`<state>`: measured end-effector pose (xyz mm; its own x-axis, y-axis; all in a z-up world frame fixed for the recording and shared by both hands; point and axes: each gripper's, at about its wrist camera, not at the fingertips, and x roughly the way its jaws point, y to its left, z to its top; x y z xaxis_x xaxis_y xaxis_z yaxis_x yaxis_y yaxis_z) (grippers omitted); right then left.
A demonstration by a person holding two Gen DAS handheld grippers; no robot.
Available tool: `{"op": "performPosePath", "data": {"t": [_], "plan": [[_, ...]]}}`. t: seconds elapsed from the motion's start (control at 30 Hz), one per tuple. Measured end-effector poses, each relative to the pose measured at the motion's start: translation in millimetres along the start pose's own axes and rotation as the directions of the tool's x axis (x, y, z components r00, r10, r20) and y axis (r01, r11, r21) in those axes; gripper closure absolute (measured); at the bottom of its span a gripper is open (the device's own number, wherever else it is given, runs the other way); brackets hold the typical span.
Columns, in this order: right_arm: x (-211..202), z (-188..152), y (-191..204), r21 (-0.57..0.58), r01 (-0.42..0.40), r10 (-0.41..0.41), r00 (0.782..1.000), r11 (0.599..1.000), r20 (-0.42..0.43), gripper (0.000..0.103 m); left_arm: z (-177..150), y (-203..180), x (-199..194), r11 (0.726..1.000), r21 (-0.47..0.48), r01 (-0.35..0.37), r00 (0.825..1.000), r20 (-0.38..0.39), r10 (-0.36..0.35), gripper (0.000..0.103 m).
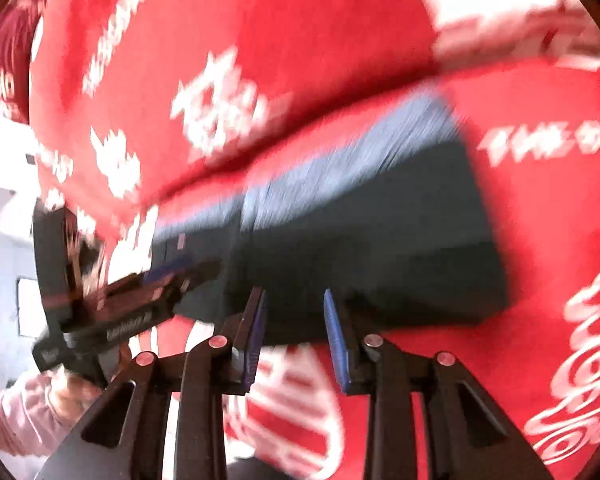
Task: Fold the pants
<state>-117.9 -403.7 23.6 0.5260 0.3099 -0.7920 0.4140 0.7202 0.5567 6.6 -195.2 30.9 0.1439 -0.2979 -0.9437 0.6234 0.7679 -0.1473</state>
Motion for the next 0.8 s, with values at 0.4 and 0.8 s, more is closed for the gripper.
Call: {"op": "performPosePath", "data": {"t": [0.4,0.8], "plan": [[67.3,50.2,-37.1,-0.134,0.221,-0.237,0.964,0.966,-0.122,0.084,8.2,-38.7,75.5,0.999,-0.009,-0.046,0.994,-0.097,0.044,0.046],[73.6,15.8,-2.8,-0.239,0.153,-0.202,0.96,0.959,-0.195,0.076,-19.7,-16.7,48.1,0.971,-0.11,-0.21,0.967,-0.168,0.19,0.022]]}}
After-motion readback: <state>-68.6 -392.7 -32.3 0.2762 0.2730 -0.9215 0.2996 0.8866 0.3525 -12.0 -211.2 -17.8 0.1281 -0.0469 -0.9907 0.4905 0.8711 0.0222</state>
